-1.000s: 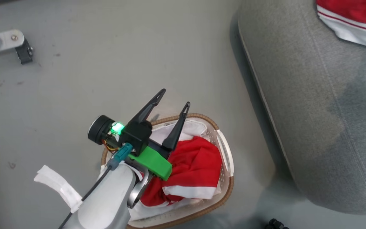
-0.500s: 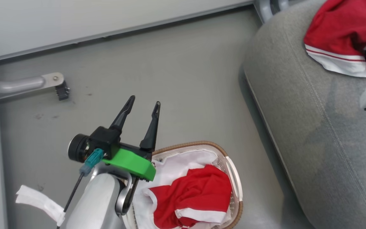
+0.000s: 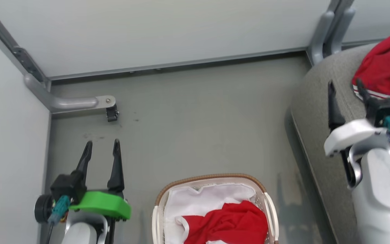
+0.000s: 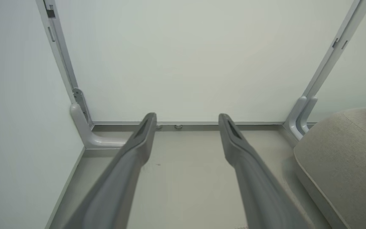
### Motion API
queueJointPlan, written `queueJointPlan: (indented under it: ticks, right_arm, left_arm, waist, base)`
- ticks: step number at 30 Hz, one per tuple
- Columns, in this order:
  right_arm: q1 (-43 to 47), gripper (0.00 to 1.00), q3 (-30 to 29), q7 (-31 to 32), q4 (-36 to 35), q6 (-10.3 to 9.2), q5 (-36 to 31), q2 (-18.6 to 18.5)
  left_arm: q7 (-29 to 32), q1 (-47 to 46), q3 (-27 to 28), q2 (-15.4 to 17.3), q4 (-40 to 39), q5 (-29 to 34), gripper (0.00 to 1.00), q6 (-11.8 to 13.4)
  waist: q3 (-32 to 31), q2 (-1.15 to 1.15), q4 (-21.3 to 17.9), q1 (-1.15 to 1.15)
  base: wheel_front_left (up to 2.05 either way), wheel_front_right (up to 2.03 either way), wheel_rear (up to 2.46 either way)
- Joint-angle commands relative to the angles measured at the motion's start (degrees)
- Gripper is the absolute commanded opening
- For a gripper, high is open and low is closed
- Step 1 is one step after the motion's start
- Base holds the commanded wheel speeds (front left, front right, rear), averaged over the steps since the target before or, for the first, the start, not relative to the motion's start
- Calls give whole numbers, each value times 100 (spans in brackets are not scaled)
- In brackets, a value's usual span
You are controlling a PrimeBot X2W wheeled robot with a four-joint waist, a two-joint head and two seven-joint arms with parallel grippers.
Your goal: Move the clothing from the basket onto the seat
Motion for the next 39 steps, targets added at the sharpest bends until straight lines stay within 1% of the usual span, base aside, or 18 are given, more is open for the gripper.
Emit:
queueJointPlan:
  ticks: [1,6,7,9,15,21,39]
  right_arm:
    - [250,100,59,-1,-72,-8,90,34]
    - [961,100,212,-1,-412,-8,292,160]
    - [1109,100,266,-1,-446,-8,494,168]
    - [1341,100,449,-1,-514,-8,766,175]
    - [2004,100,726,-1,-706,-8,1232,166]
    - [2309,100,944,-1,-785,-8,1086,161]
    - [2305,100,1107,-1,-906,-8,1073,172]
  left_arm:
    - [3,194,73,-14,-28,19,100,36]
    - [3,630,327,-44,-106,-56,100,47]
    - [3,716,346,-50,-110,-65,100,45]
    - [3,838,373,-53,-116,-104,100,37]
    - [3,1102,300,-54,-101,-221,100,56]
    - [3,1195,252,-53,-68,-306,100,31]
    - [3,1092,237,-53,-74,-239,100,12]
  waist:
    - [-284,0,270,0]
    - [-452,0,309,0]
    - [-491,0,313,0]
    - [-545,0,314,0]
    - [-771,0,290,0]
    - [-851,0,216,0]
    - [-912,0,176,0]
  base:
    - [0,0,0]
    - [0,0,0]
    - [0,0,0]
    - [0,0,0]
    - [0,0,0]
    - [0,0,0]
    - [0,0,0]
